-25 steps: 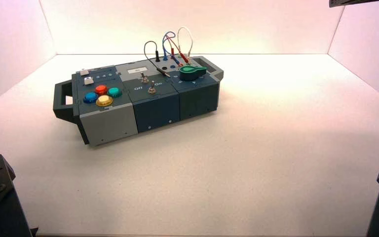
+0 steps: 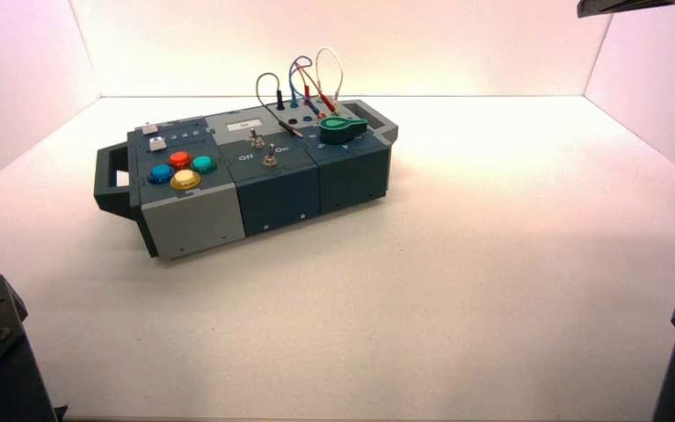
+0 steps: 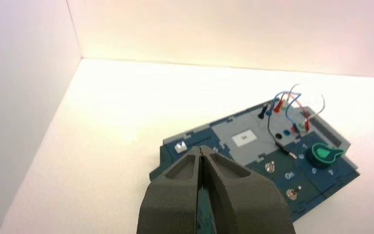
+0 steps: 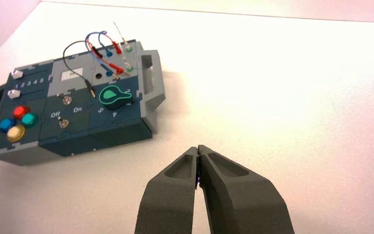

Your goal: Move the bottom slider to position 1.

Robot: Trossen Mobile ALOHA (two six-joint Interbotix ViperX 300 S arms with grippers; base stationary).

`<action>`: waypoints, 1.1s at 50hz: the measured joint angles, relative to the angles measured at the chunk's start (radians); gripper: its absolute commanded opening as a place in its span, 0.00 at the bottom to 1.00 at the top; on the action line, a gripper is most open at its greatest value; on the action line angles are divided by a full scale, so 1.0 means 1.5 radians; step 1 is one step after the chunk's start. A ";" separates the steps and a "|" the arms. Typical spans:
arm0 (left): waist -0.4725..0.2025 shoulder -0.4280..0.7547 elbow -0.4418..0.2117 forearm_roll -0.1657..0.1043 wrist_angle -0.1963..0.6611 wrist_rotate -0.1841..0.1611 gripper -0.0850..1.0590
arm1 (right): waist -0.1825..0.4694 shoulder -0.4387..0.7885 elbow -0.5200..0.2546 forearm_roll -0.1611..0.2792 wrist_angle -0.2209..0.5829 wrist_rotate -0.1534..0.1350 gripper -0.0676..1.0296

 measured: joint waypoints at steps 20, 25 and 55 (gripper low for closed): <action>-0.054 0.251 -0.072 -0.007 0.046 -0.001 0.05 | 0.001 0.019 -0.001 0.001 0.001 0.000 0.04; -0.071 0.322 -0.107 -0.014 0.047 -0.012 0.05 | 0.000 0.020 -0.002 0.001 0.003 0.000 0.04; -0.137 0.619 -0.225 -0.044 -0.074 -0.162 0.05 | 0.001 -0.002 -0.003 0.001 0.007 0.000 0.04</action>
